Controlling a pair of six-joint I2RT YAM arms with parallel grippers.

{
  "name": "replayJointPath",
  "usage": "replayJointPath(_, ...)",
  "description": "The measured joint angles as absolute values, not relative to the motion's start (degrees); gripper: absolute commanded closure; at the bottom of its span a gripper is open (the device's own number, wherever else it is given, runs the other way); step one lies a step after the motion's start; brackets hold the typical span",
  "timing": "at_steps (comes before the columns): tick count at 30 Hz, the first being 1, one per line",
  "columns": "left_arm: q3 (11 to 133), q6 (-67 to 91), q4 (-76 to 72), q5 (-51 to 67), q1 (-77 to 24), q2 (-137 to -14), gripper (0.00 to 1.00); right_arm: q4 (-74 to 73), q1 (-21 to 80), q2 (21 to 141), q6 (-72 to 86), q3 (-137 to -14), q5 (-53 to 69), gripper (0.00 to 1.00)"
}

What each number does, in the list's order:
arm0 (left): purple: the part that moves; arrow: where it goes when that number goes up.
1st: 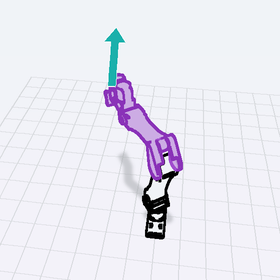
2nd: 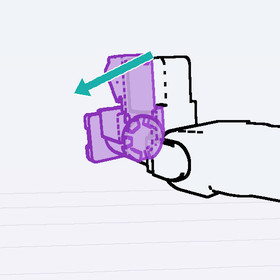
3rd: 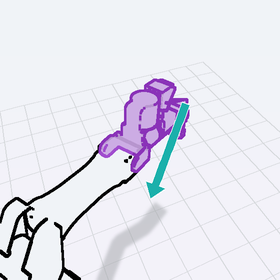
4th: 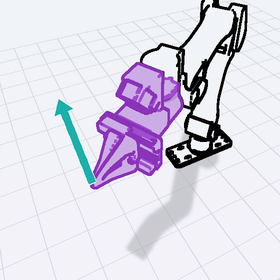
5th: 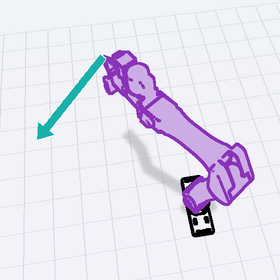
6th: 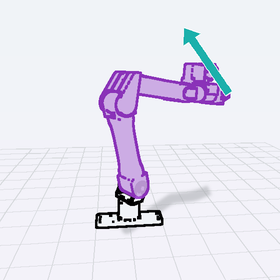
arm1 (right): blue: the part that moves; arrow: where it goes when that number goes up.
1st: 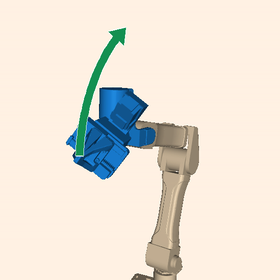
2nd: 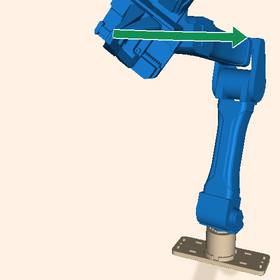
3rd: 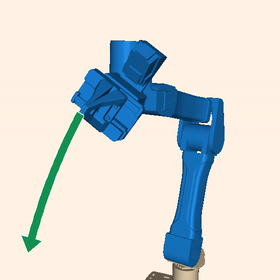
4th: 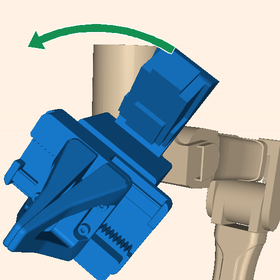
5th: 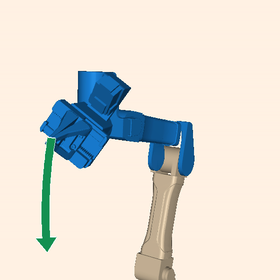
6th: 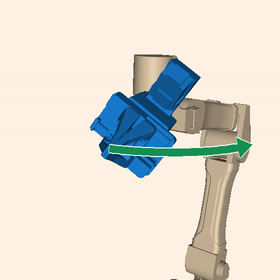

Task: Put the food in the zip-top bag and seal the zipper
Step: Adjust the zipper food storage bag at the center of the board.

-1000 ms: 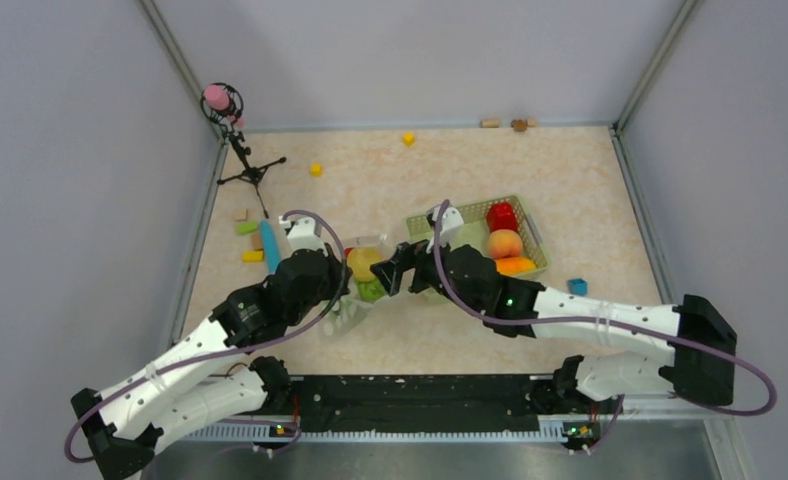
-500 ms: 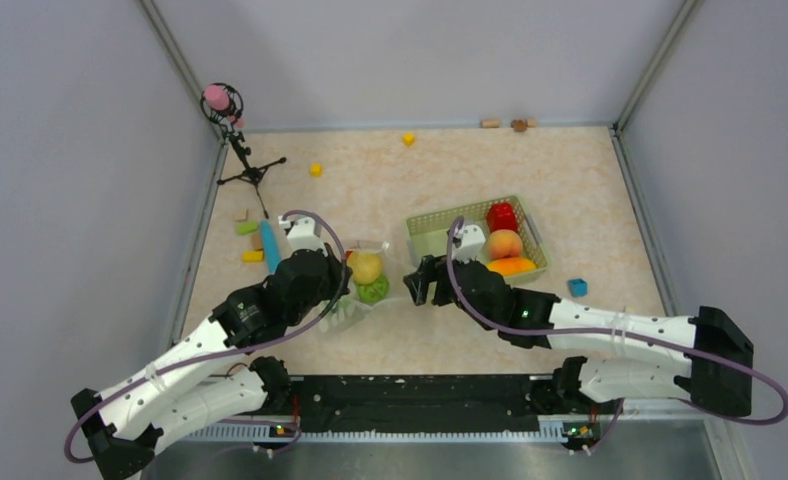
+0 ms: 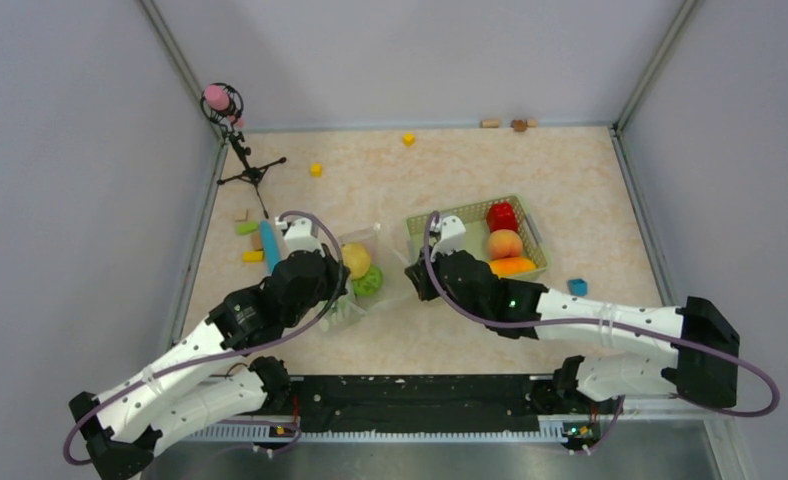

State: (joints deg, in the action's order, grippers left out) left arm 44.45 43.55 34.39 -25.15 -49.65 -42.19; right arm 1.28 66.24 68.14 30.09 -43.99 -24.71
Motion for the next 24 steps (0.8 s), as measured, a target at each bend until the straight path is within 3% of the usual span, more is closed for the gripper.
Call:
replayJointPath(9, 47.00, 43.59, 37.41, -25.63, -49.65, -41.91, 0.98, -0.43, 66.24, 71.57, 22.31, -57.82, -20.12, 1.00)
replayJointPath(15, 50.39, 44.16, 41.65, -27.75, -49.65, -44.45, 0.76, -4.16, 66.24, 72.01, 18.92, -61.84, -20.82, 1.00)
replayJointPath(24, 52.07, 44.91, 47.35, -29.45, -49.65, -49.32, 0.51, -7.40, 65.47, 72.03, 17.61, -61.08, -21.93, 1.00)
